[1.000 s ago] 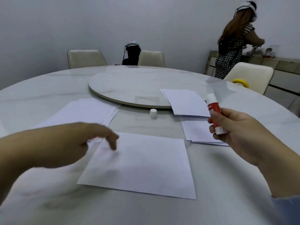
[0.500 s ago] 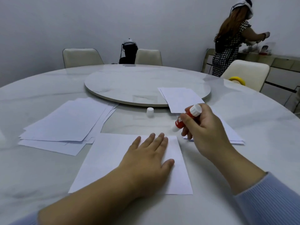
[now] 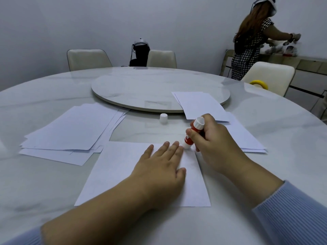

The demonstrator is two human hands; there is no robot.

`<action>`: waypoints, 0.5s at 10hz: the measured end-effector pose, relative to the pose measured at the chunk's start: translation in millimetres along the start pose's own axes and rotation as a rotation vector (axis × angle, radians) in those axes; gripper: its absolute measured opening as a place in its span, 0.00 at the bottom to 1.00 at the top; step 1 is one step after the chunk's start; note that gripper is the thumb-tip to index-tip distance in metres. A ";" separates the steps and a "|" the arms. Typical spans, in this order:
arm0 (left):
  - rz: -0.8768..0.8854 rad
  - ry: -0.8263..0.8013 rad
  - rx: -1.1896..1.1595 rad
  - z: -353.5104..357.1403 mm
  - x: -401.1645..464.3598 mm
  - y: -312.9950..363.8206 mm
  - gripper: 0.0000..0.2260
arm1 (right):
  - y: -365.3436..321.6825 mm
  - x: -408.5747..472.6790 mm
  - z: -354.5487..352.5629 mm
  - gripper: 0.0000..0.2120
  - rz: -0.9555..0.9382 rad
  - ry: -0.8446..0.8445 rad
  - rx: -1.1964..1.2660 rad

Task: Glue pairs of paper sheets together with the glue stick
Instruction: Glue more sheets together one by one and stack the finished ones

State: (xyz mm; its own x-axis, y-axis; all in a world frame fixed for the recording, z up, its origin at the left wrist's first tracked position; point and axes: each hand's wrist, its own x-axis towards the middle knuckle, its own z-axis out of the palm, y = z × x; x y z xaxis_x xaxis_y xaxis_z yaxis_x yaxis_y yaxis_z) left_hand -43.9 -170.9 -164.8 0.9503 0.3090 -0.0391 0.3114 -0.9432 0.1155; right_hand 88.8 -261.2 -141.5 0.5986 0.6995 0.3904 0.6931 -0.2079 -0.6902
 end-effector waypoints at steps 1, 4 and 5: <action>0.001 0.004 -0.003 -0.1 -0.6 -0.3 0.25 | -2.7 -5.4 -4.1 0.08 0.014 0.018 -0.056; -0.003 0.007 -0.005 1.6 0.4 -0.8 0.25 | -17.9 -46.1 -18.2 0.07 -0.044 -0.005 -0.054; -0.007 0.008 -0.005 1.7 0.5 -0.8 0.26 | -24.3 -65.7 -22.9 0.09 -0.085 -0.011 -0.066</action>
State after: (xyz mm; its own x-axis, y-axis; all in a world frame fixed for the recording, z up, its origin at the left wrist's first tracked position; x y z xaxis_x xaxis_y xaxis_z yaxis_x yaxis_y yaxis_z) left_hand -43.7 -170.2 -166.5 0.9481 0.3165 -0.0316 0.3180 -0.9404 0.1206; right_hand 41.9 -317.7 -136.4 0.5322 0.7242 0.4386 0.7664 -0.1920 -0.6129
